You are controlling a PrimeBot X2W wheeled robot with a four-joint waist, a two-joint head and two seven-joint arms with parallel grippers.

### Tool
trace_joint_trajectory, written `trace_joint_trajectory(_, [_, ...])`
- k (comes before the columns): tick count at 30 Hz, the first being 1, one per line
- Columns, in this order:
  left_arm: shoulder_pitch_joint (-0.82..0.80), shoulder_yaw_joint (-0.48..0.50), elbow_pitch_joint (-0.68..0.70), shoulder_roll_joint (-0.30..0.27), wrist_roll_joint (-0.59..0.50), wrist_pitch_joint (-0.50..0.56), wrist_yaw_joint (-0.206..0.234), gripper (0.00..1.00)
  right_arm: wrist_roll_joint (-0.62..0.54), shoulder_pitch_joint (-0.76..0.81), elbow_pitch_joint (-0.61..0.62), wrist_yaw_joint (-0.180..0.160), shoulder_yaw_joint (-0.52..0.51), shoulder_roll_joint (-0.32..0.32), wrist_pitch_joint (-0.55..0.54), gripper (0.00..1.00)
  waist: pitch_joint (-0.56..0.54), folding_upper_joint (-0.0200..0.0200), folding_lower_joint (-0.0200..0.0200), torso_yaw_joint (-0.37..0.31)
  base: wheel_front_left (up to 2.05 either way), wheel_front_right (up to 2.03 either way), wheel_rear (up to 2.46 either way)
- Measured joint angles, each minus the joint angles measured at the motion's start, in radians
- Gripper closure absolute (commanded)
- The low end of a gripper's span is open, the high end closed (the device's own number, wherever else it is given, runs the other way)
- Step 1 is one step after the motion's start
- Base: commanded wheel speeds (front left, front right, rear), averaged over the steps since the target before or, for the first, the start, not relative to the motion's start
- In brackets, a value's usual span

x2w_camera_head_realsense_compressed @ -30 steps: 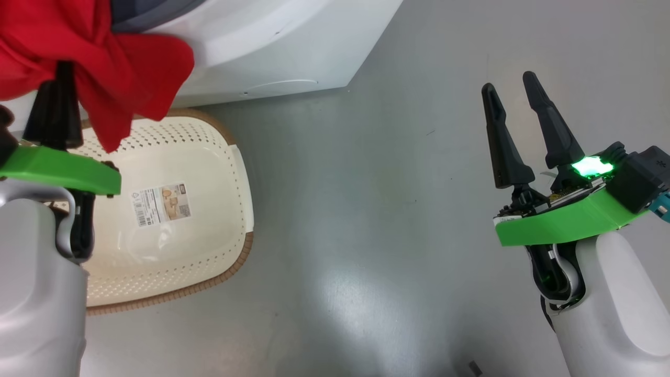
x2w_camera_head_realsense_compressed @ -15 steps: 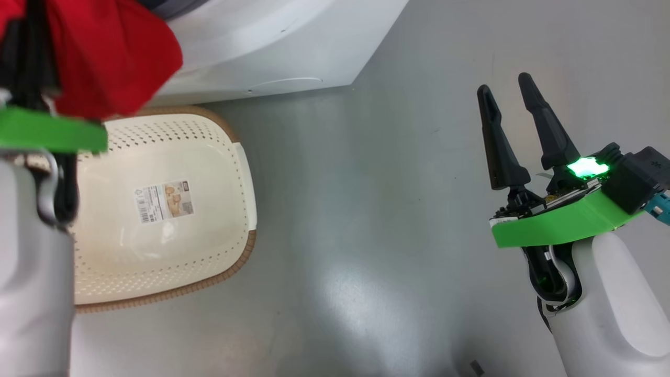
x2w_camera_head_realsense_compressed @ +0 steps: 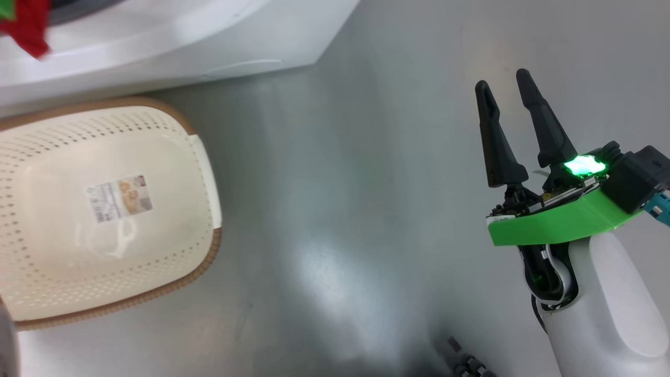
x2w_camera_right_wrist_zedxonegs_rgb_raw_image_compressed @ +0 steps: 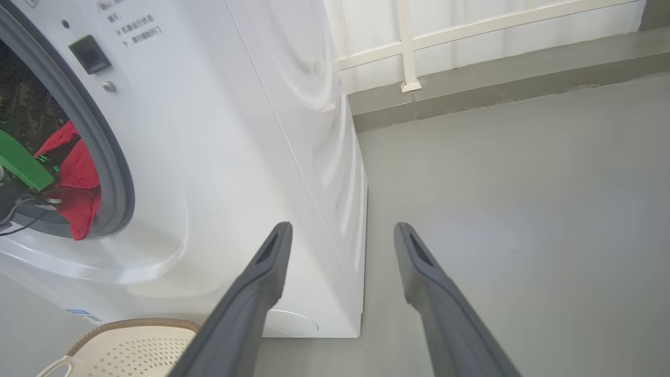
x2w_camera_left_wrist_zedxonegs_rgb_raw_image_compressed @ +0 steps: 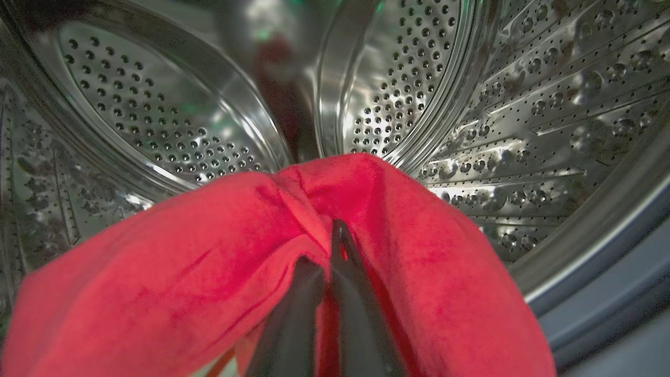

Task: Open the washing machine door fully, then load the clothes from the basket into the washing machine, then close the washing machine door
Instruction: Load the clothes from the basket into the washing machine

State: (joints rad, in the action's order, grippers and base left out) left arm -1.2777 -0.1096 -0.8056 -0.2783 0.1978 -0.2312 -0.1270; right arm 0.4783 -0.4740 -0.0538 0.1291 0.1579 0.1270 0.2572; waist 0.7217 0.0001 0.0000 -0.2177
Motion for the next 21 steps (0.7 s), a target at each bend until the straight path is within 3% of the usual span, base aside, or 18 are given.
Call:
trace_joint_trajectory(5, [-0.103, -0.007, -0.025, -0.013, -0.042, -0.020, 0.030, 1.00, 0.000, -0.003, 0.009, 0.000, -0.002, -0.009, 0.000, 0.00, 0.035, 0.0000, 0.0000, -0.025, 0.00, 0.00, 0.00])
trace_joint_trajectory(9, [-0.132, 0.026, 0.172, -0.020, -0.066, -0.026, 0.079, 1.00, 0.000, -0.007, 0.015, 0.000, -0.003, -0.012, 0.000, 0.00, 0.063, 0.0000, 0.0000, -0.035, 0.00, 0.00, 0.00])
trace_joint_trajectory(12, [-0.112, 0.034, 0.183, -0.011, -0.066, -0.027, 0.079, 1.00, 0.000, -0.019, 0.014, 0.000, -0.003, -0.013, 0.000, 0.00, 0.077, 0.0000, 0.0000, -0.036, 0.00, 0.00, 0.00])
trace_joint_trajectory(13, [-0.097, 0.037, 0.165, -0.003, -0.066, -0.027, 0.078, 0.85, -0.001, -0.020, 0.014, 0.000, -0.003, -0.013, 0.000, 0.00, 0.077, 0.0000, 0.0000, -0.034, 0.00, 0.00, 0.00])
trace_joint_trajectory(14, [-0.080, 0.039, 0.152, 0.004, -0.066, -0.027, 0.078, 0.23, -0.001, -0.020, 0.013, 0.000, -0.003, -0.013, 0.000, 0.00, 0.077, 0.0000, 0.0000, -0.031, 0.00, 0.00, 0.00])
trace_joint_trajectory(15, [-0.066, 0.038, 0.137, 0.011, -0.066, -0.027, 0.077, 0.00, -0.001, -0.020, 0.012, 0.000, -0.003, -0.013, 0.000, 0.00, 0.076, 0.0000, 0.0000, -0.028, 0.00, 0.00, 0.00])
trace_joint_trajectory(21, [-0.054, 0.038, 0.014, 0.035, -0.052, -0.027, 0.061, 0.00, -0.001, -0.020, 0.009, 0.000, -0.002, -0.011, 0.000, 0.00, 0.063, 0.0000, 0.0000, -0.011, 0.00, 0.00, 0.00])
